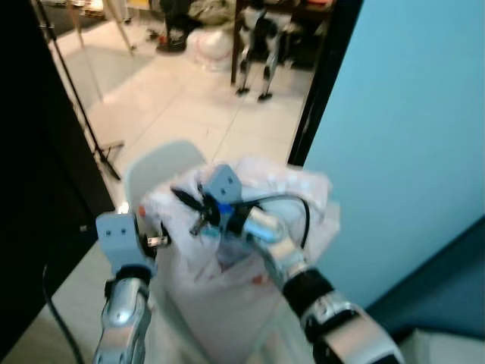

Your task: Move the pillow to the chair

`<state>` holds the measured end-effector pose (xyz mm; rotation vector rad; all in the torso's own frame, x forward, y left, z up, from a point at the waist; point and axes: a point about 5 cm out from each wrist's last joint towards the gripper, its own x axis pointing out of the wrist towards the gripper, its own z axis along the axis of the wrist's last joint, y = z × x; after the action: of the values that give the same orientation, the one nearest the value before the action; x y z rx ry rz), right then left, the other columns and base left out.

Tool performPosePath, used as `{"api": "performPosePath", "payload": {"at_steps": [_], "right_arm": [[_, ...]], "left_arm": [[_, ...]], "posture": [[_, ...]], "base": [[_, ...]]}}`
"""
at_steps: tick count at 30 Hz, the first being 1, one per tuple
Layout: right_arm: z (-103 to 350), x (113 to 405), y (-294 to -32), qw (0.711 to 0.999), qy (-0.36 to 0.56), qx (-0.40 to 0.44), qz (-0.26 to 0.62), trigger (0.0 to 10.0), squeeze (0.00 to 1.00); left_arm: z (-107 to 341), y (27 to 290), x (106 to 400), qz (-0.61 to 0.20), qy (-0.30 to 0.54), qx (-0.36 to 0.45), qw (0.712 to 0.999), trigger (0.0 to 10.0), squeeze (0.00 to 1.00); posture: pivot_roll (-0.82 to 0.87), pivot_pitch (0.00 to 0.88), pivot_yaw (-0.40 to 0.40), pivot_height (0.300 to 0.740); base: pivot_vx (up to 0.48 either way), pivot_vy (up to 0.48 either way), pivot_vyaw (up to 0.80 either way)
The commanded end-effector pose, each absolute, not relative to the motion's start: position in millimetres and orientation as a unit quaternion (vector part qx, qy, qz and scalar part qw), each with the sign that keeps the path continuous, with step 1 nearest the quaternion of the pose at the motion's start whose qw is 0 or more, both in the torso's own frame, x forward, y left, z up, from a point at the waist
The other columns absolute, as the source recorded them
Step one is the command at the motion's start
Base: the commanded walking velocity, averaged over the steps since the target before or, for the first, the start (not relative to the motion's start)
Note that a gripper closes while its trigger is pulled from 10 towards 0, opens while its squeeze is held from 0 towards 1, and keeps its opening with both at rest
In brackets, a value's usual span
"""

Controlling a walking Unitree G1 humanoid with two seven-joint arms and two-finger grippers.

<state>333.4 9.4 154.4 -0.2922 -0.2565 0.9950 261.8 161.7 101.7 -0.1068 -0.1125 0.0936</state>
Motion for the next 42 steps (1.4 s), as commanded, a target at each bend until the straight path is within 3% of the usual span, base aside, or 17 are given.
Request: {"api": "performPosePath", "payload": {"at_steps": [1, 10, 16, 20, 28, 37, 42], "right_arm": [[136, 330, 21, 0.855, -0.075, -0.196, 0.474, 10.0, 0.0], [121, 335, 13, 0.864, -0.023, -0.237, 0.444, 10.0, 0.0], [107, 329, 14, 0.85, -0.005, -0.271, 0.452, 10.0, 0.0], [100, 319, 20, 0.829, -0.029, -0.296, 0.474, 10.0, 0.0], [94, 310, 27, 0.816, -0.042, -0.305, 0.489, 10.0, 0.0], [118, 303, 39, 0.805, -0.098, -0.208, 0.548, 10.0, 0.0], [143, 299, 45, 0.775, -0.154, -0.155, 0.592, 10.0, 0.0]], "left_arm": [[99, 156, 262, 0.036, -0.048, -0.049, 0.997, 10.0, 0.0], [98, 154, 260, 0.027, -0.044, -0.053, 0.997, 10.0, 0.0], [96, 152, 258, 0.025, -0.039, -0.055, 0.997, 10.0, 0.0], [95, 153, 257, 0.037, -0.036, -0.056, 0.997, 10.0, 0.0], [92, 154, 252, 0.041, -0.029, -0.055, 0.997, 10.0, 0.0], [90, 156, 248, 0.049, -0.025, -0.054, 0.997, 10.0, 0.0], [91, 158, 247, 0.053, -0.026, -0.052, 0.997, 10.0, 0.0]], "posture": [[0.03, 0.077, -0.116, 0.74], [0.03, 0.083, -0.116, 0.74], [0.02, 0.094, -0.115, 0.74], [0.02, 0.109, -0.115, 0.74], [0.03, 0.13, -0.12, 0.74], [0.04, 0.138, -0.125, 0.74], [0.04, 0.139, -0.124, 0.74]], "base": [[0.0, 0.0, 0.0], [0.0, 0.0, 0.0], [0.0, -0.401, 0.0], [0.0, 0.0, 0.0], [0.0, 0.0, 0.0], [0.0, 0.0, 0.0], [0.0, 0.0, 0.64]]}}
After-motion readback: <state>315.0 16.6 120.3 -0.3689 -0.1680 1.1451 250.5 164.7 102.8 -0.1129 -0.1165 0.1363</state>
